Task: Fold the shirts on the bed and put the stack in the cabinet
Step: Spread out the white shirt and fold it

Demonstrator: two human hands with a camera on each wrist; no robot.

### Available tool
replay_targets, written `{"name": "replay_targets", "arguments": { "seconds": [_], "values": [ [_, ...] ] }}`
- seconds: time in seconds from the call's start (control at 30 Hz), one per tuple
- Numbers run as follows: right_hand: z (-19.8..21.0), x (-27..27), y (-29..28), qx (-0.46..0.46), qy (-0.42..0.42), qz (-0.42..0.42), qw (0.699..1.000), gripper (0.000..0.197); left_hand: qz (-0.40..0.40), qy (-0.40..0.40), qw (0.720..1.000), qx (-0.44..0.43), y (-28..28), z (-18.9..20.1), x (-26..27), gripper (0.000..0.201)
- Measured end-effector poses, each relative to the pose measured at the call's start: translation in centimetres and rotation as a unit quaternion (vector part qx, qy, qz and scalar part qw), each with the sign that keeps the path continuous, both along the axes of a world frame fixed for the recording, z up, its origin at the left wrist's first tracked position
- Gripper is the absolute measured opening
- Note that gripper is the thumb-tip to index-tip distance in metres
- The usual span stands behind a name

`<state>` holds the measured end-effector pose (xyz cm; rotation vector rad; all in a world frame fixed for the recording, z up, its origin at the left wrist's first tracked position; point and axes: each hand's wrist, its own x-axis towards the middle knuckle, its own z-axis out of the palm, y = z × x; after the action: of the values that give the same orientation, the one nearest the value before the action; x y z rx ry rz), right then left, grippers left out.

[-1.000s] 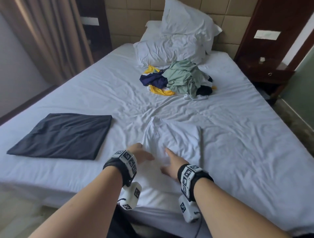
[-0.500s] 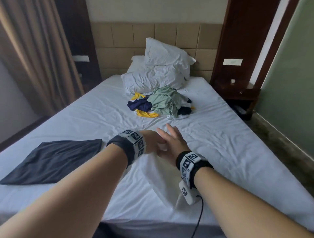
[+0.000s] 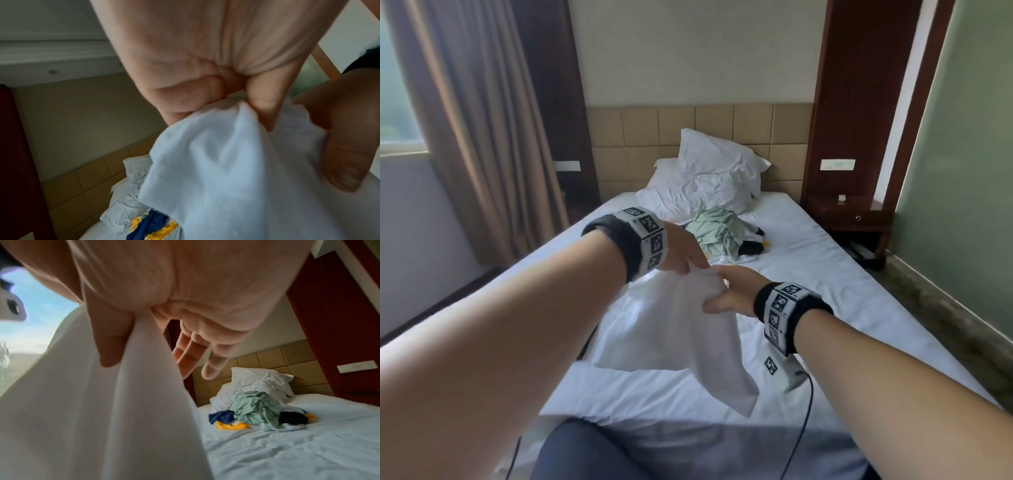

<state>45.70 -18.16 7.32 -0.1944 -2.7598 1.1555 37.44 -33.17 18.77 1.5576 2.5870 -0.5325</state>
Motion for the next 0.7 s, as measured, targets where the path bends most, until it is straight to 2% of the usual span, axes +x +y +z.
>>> {"name": "replay_targets", "arguments": {
  "seconds": [0.1,0.13,0.17,0.3,0.43,0.5,0.63,0.7],
  "values": [
    [1.5,0.3,-1.6,-0.106,0.048,0.029,0.993,0.048,0.002,0.003,1.0,0.004,-1.1,1.0,1.4,0.049],
    [2.1,0.4,-2.1,-0.111,0.053,0.031,0.992,0.045,0.007,0.001,1.0,0.008,-1.5,1.2,1.7,0.049],
    [2.5,0.4,-2.5,-0.098,0.054,0.027,0.993,0.043,0.008,0.0,1.0,0.014,-1.9,1.5,2.1,0.048],
    [3.1,1.1,-3.3,0.05,-0.013,0.02,0.998,0.051,0.003,0.003,0.999,0.052,-3.9,2.6,3.3,0.047],
    [2.5,2.4,-2.0,0.153,-0.07,-0.007,0.986,0.046,-0.006,-0.018,0.995,0.102,-5.9,2.8,3.3,0.044],
    [2.0,3.4,-1.0,0.205,-0.089,-0.025,0.974,0.042,0.009,-0.002,0.992,0.13,-6.6,2.6,2.6,0.037],
    [1.1,5.0,1.5,0.227,-0.106,-0.076,0.965,0.02,0.048,0.044,0.986,0.155,-7.8,1.4,0.6,0.028],
    [0.7,5.7,2.9,0.194,-0.076,-0.108,0.972,0.023,0.062,0.046,0.983,0.168,-8.1,0.3,-0.6,0.028]
  ]
}}
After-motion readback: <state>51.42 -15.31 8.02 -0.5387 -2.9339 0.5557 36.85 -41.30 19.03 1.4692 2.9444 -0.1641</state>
